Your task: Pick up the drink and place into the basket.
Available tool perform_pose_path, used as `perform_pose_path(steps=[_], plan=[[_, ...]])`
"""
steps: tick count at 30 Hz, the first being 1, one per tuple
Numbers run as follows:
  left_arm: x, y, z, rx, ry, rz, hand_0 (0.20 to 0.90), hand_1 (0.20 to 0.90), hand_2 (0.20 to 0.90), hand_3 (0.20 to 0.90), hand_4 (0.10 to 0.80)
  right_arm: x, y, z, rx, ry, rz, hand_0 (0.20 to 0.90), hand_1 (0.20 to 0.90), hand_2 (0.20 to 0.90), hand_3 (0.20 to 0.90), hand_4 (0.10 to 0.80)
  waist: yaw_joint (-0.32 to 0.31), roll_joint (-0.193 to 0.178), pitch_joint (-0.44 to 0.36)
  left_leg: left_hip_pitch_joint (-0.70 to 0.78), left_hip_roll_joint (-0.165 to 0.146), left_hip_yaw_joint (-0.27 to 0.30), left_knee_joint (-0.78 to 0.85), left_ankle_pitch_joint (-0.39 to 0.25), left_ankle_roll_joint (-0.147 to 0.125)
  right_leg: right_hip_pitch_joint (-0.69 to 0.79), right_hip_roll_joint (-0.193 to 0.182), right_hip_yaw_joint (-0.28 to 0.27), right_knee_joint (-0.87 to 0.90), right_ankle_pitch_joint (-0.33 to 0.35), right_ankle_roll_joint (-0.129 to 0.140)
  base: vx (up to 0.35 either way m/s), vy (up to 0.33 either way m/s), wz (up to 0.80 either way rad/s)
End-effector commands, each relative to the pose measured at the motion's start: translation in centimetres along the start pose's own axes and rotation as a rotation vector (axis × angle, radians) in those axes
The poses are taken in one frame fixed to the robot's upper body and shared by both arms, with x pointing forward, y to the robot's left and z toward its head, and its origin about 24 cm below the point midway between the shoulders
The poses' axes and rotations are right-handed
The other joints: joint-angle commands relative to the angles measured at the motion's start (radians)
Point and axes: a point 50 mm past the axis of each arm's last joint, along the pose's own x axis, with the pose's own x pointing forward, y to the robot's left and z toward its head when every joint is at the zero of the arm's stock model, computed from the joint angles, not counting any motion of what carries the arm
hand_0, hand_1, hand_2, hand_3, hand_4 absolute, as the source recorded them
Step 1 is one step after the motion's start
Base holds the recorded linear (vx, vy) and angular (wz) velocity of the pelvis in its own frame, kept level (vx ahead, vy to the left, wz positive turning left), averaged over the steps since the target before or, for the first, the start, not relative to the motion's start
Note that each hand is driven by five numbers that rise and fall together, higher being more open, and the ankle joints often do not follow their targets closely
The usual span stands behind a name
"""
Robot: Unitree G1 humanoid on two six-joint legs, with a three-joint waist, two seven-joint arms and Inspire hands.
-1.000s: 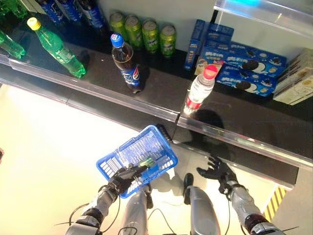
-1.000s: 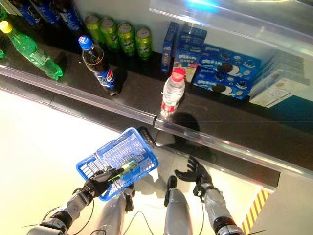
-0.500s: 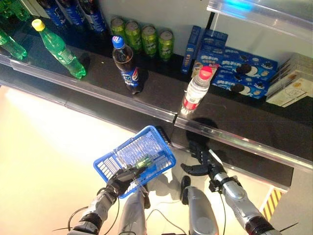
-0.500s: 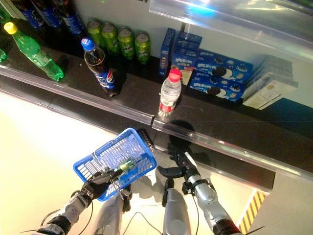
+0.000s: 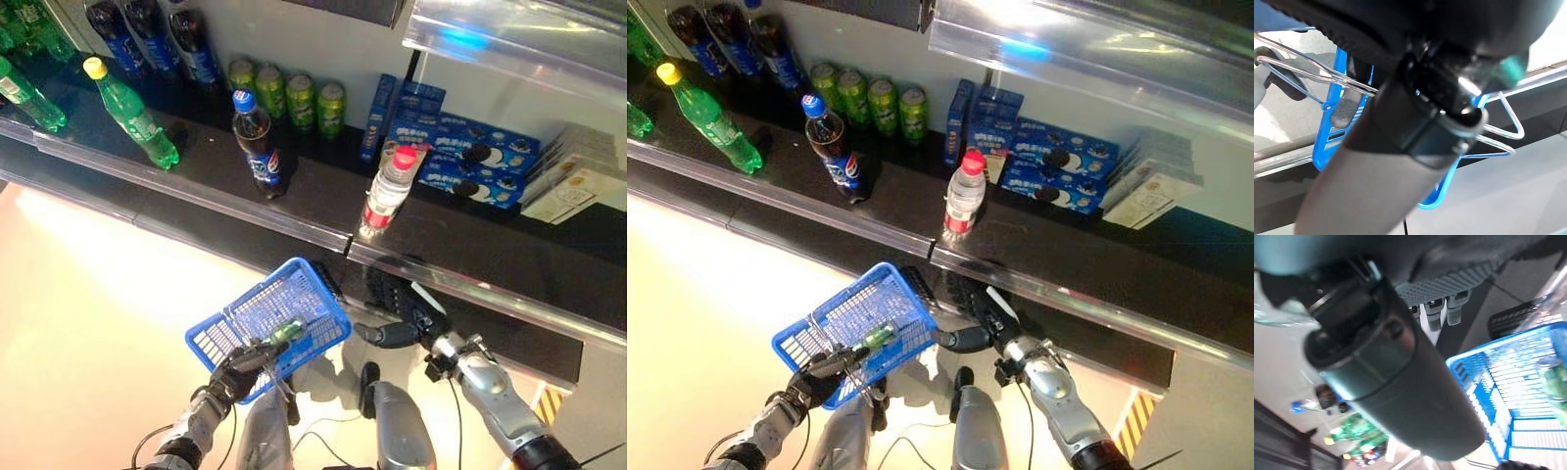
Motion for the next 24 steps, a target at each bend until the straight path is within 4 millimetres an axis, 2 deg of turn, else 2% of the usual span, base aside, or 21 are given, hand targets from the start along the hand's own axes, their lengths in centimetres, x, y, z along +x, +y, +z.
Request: perform_pose_path(steps=[1,8,13,24], plan=[[-2.9,2.5,-2.4,0.015,0.067,-0.028,0.300,0.300,0.300,0.200,0.100,-0.2,-0.9,5.8,0.034,-0.341,-0.029,0.900,0.900,0.900,0.900,0.800,0.007,-0.025,-0.067,-0.023,0.019,0.062,0.137,-0.064,0.005,0.088,-0.010,-0.022,-0.104,0.101,0.047,0.170,0.002,0.00],[-4.5,3.9,-4.3,-0.010,0.123,0.018,0.300,0.300,0.300,0.200,0.100,-1.8,-2.1,6.8,0.141,-0.447,-0.134,0.900,0.900,0.900,0.900,0.800,0.011,-0.022,-0.102,0.036,0.025,0.079,0.125,-0.057,0.004,0.158,-0.011,-0.033,-0.136,0.115,0.056,0.152,0.000,0.00],[-5.5,4.9,-5.4,-0.011,0.173,0.045,0.300,0.300,0.300,0.200,0.100,-2.6,-2.7,7.2,0.146,-0.474,-0.174,0.900,0.900,0.900,0.900,0.800,0.021,-0.024,-0.131,0.067,0.024,0.085,0.118,-0.053,0.005,0.191,-0.011,-0.041,-0.147,0.122,0.061,0.162,-0.012,0.01],[-6.8,6.0,-6.3,0.001,0.226,0.070,0.300,0.300,0.300,0.200,0.100,-3.4,-3.8,8.0,0.133,-0.498,-0.237,0.900,0.900,0.900,0.900,0.800,0.032,-0.025,-0.149,0.097,0.025,0.087,0.108,-0.038,0.002,0.215,-0.013,-0.054,-0.150,0.139,0.070,0.074,-0.012,0.01]])
